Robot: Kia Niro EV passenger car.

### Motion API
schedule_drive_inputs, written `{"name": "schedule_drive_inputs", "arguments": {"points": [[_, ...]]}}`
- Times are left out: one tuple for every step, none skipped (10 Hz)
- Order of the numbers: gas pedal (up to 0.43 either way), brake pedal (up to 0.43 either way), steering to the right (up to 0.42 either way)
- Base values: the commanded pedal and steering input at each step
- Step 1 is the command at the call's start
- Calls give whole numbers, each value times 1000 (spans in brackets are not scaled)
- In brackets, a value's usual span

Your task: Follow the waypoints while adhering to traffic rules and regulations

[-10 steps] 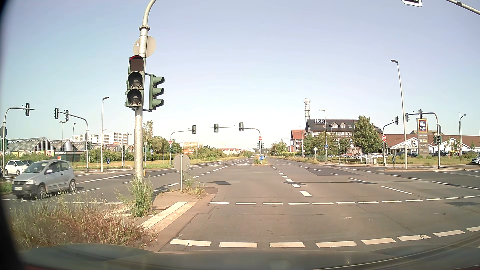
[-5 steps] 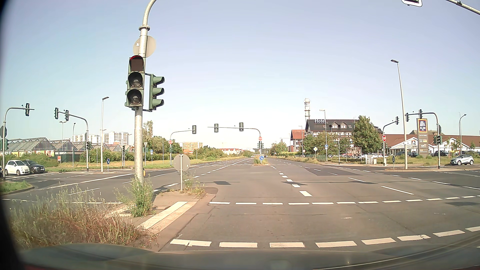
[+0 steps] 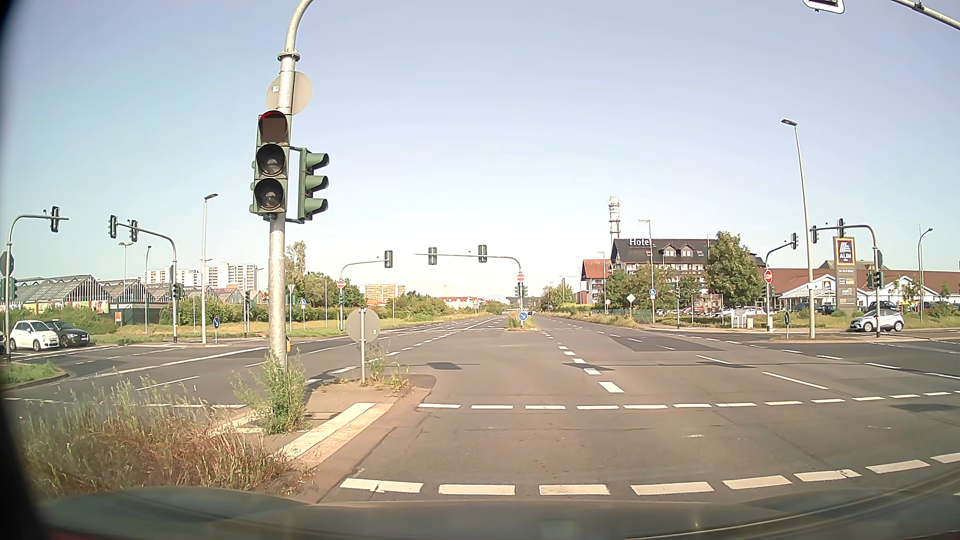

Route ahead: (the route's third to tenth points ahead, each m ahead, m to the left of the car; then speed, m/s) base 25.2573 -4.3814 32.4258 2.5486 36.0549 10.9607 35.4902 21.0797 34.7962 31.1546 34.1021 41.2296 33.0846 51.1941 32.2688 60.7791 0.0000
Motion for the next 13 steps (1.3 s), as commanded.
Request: {"name": "schedule_drive_inputs", "arguments": {"points": [[0,293,-2],[0,293,-2],[0,299,-1],[0,293,-1],[0,293,-1],[0,293,-2],[0,293,-2],[0,293,-2],[0,293,-1],[0,293,-1],[0,293,-1],[0,293,-1],[0,293,-1]]}}
